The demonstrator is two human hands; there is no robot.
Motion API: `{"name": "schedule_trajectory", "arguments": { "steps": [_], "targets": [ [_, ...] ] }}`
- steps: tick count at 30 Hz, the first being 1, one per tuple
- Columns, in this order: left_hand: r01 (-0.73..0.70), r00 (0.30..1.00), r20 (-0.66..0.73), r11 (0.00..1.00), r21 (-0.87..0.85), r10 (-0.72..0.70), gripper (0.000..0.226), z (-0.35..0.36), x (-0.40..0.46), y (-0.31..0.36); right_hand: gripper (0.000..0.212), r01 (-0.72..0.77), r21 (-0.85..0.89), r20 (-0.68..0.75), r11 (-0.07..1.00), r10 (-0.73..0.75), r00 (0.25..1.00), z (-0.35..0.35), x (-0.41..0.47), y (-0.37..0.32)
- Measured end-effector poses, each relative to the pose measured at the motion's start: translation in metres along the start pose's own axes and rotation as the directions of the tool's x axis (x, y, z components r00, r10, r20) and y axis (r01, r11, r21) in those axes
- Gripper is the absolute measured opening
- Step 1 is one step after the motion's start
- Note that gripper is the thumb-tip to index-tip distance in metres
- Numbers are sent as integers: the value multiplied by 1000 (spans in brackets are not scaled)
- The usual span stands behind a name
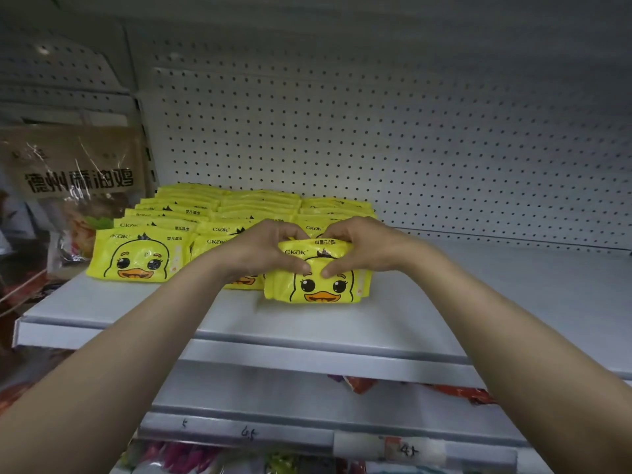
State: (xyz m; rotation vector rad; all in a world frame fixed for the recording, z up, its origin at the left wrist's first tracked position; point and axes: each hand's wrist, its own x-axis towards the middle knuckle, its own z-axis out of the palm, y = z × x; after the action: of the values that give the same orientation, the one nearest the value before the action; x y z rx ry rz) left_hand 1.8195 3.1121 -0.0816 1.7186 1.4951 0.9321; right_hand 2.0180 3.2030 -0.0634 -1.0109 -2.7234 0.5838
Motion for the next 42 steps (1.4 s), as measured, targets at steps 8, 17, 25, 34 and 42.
{"name": "schedule_trajectory", "arguments": {
  "steps": [8, 17, 25, 34, 42],
  "targets": [
    [36, 903, -371, 823, 567, 216, 49, 2, 9, -44, 30, -126, 9, -113, 992, 126, 986, -5, 4, 32],
    [123, 908, -327, 578, 807, 263, 67, 11, 3, -78, 62, -253, -102, -149, 962, 237, 960, 2, 29, 33],
    [91, 896, -315, 567, 819, 312, 67, 11, 4, -83, 66, -324, -289, -339, 901, 220, 915, 19, 38, 22],
    [111, 917, -304, 566, 817, 259, 70, 8, 2, -76, 53, -390, -375, -464, 841, 193, 864, 38, 32, -1],
    [92, 930, -307, 680, 727, 202, 67, -26, -26, -40, 47, -346, -318, -492, 883, 158, 856, 25, 14, -48]
  ]
}}
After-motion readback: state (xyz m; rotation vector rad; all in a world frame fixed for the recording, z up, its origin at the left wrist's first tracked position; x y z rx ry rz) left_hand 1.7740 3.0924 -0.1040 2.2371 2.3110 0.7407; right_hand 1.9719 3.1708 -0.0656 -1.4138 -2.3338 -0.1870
